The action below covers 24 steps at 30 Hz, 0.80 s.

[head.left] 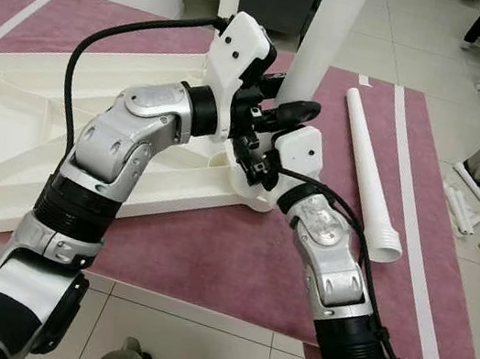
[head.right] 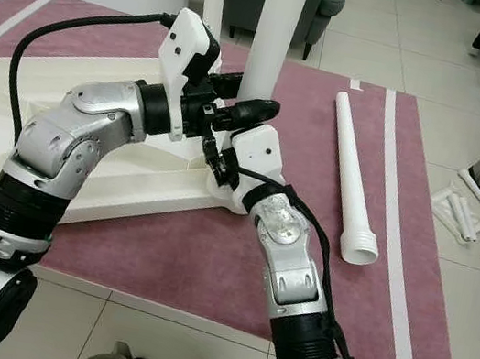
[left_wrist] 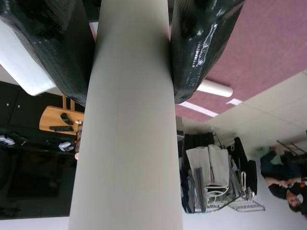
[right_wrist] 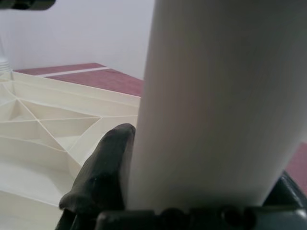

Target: Building children table

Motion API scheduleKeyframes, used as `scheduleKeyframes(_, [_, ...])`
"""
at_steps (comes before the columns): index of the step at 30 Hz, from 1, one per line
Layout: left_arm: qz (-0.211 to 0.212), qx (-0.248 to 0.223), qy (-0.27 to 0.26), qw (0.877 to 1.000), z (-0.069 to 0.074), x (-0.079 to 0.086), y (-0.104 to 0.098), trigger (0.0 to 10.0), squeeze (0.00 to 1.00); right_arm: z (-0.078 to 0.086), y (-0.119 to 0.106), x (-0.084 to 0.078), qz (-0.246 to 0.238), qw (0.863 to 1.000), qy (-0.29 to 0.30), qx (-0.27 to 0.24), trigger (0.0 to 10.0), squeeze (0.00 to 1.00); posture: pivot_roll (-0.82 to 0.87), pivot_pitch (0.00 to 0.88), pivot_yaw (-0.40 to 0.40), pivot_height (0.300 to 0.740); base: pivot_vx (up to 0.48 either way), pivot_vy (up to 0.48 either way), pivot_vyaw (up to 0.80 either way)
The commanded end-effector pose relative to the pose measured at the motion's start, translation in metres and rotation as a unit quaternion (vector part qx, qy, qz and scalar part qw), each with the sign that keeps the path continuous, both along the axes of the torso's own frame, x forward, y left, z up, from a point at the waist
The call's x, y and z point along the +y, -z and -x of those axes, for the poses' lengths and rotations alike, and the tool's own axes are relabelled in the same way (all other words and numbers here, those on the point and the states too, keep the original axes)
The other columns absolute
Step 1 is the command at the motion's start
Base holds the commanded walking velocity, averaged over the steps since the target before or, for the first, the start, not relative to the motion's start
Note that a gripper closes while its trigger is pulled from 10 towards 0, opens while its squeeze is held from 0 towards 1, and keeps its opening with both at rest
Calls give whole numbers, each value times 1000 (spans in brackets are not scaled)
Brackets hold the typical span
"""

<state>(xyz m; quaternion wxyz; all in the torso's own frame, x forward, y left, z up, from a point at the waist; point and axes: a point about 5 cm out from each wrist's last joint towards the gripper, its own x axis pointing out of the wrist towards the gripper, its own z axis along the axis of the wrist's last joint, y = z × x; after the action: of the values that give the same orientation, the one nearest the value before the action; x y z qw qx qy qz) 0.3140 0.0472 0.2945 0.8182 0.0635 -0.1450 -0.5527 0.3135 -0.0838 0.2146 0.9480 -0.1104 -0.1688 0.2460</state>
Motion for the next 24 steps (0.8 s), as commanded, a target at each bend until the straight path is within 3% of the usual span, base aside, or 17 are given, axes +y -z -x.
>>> scheduleKeyframes(1, [-10,-17,18,1000,3,-2,-1,0,0,1,0,2,-3,1000,-11,12,0,0,129,57,12,740,0,0,0])
scheduleKeyframes(7, [-20,-35,15,999,3,-2,3,0,0,2,2,0,-23,998,-23,45,0,0,128,57,12,740,0,0,0])
scheduleKeyframes(8, [-30,-41,15,999,5,-3,7,10000,0,1,1,-1,-31,998,-22,51,0,0,127,57,12,740,0,0,0])
scheduleKeyframes(11, [-37,-45,15,998,6,-4,9,10000,0,1,0,-2,-36,998,-21,53,0,0,127,57,12,740,0,0,0])
scheduleKeyframes(12, [-34,-27,28,999,8,-5,14,10000,1000,1,-1,-3,-41,997,-19,55,0,0,126,57,12,740,0,0,0])
scheduleKeyframes(15, [5,29,32,999,6,-1,15,10000,1000,-1,-2,-6,-43,997,-3,58,0,0,120,60,11,740,0,0,0])
scheduleKeyframes(16, [19,46,33,998,6,1,15,10000,0,-1,-2,-7,-42,997,4,60,0,0,120,60,11,740,0,0,0])
scheduleKeyframes(19, [38,61,39,997,6,6,13,10000,0,-3,-2,-10,-40,997,17,62,0,0,117,60,12,740,0,0,0])
scheduleKeyframes(22, [63,83,100,990,16,26,15,10000,0,-11,-2,-21,-42,995,59,69,0,0,117,61,10,740,0,0,0])
scheduleKeyframes(24, [24,71,117,990,23,33,25,10000,0,-14,-3,-24,-45,994,68,71,0,0,121,61,7,740,0,0,0])
